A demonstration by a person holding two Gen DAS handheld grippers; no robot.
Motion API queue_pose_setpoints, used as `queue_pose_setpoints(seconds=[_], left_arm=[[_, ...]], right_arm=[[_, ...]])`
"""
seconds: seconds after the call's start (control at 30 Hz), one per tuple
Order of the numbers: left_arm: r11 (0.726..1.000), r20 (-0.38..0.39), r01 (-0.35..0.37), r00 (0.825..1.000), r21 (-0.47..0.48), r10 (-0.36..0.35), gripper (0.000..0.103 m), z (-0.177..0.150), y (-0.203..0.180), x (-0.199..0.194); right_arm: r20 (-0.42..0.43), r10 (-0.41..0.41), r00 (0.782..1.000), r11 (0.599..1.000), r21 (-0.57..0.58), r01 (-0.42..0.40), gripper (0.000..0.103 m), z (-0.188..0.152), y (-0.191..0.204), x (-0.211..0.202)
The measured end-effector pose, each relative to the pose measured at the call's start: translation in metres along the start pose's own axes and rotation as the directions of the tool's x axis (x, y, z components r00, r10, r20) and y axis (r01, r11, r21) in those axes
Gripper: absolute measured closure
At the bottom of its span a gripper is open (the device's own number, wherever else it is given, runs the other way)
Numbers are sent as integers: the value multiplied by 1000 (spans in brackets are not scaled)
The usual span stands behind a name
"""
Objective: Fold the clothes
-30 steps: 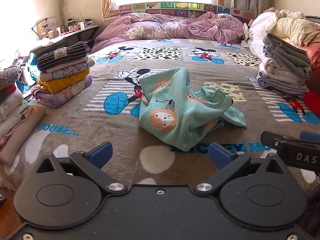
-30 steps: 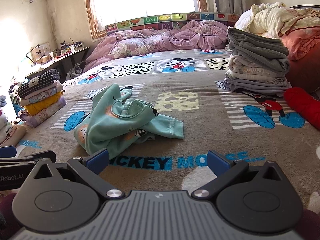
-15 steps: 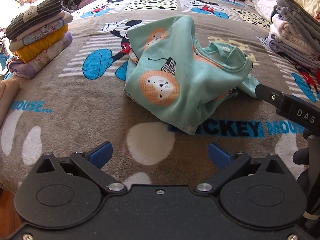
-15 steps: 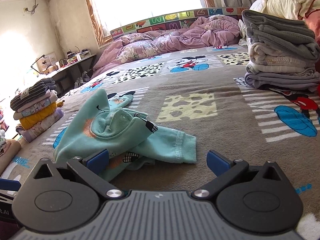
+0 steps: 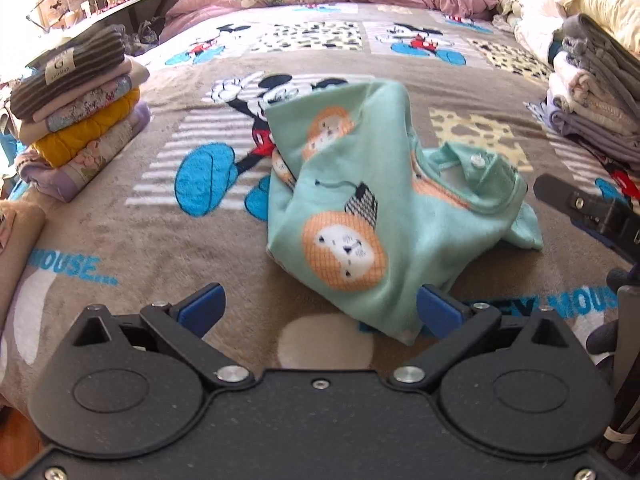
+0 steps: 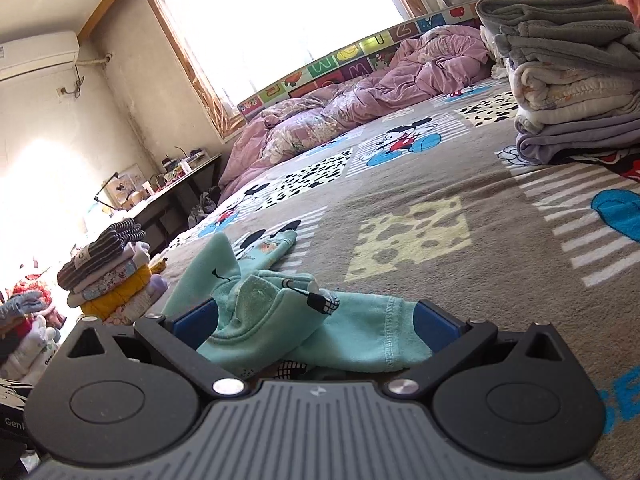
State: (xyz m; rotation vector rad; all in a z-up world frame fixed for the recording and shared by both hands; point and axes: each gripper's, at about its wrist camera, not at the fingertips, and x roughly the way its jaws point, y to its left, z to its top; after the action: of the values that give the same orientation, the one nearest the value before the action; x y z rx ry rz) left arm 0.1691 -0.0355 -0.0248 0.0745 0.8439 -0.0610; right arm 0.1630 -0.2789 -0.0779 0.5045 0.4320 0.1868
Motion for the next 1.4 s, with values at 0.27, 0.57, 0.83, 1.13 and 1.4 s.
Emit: queue_pose_setpoints(seconds=[0.27,0.57,0.83,1.13,1.4], left_arm=[[988,143,106,986,-111,-90,0,52,28,21],[984,27,174,985,-33,-173,0,64,-10,83],[947,8,257,966,-194,-260,82,32,10,91],[788,167,457,888,-413,-428,90,-24,45,23],[629,239,548,826,-552,-510,90,-89,70,-29]], right_arm=[[-72,49,996,996,77,-44,0,4,-14,30],[-130,215,968,955,234,-181,3,-11,-23,44],[-127,288,949,936,245,-252,25,-15,-18,61],[-101,437,894,885,227,-407,65,-12,0,37],[-104,531,841,840,199,-505,68,-29,33,-43]])
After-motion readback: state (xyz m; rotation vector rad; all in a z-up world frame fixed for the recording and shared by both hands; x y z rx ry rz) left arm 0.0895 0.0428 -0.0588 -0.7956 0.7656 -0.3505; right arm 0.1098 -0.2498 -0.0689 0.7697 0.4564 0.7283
